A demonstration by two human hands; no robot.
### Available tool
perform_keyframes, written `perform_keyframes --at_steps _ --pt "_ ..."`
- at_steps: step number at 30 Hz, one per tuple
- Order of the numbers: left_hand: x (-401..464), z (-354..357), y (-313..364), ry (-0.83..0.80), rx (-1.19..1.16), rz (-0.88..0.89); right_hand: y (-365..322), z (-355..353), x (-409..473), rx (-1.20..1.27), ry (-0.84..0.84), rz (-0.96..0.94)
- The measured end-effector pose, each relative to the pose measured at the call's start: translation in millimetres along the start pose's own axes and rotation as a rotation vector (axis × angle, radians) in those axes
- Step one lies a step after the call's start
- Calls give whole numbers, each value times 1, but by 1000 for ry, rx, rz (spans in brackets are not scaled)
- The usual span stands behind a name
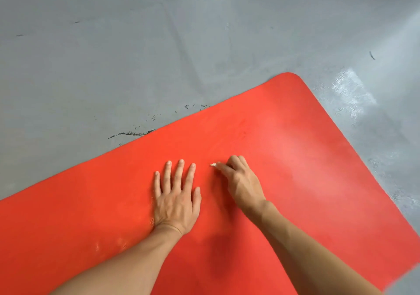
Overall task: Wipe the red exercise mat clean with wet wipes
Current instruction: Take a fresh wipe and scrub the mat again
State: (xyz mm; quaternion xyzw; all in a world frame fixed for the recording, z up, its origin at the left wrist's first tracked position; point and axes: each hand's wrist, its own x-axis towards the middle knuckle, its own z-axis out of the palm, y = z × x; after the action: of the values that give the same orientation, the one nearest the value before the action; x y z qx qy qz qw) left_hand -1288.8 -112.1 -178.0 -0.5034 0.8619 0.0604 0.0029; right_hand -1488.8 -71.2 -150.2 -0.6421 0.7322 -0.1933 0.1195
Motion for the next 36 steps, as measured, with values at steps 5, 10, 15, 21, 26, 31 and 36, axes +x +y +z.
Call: perform_keyframes --at_steps 5,10,15,21,26,31,36 --pt "4 1 5 26 -1 -4 33 -8 22 -19 296 503" --pt "0 4 1 41 22 4 -44 26 -39 77 118 82" --pt "-1 5 3 67 12 -1 21 -2 -32 14 129 6" --pt "-1 7 3 75 26 -15 30 6 -24 -32 336 393" --pt "0 7 4 41 68 6 -17 22 -85 -71 61 -195" --pt "-17 -2 7 -44 149 83 66 -8 -47 -60 259 231" --pt "-42 -4 12 -99 139 209 31 2 -65 -93 252 306"
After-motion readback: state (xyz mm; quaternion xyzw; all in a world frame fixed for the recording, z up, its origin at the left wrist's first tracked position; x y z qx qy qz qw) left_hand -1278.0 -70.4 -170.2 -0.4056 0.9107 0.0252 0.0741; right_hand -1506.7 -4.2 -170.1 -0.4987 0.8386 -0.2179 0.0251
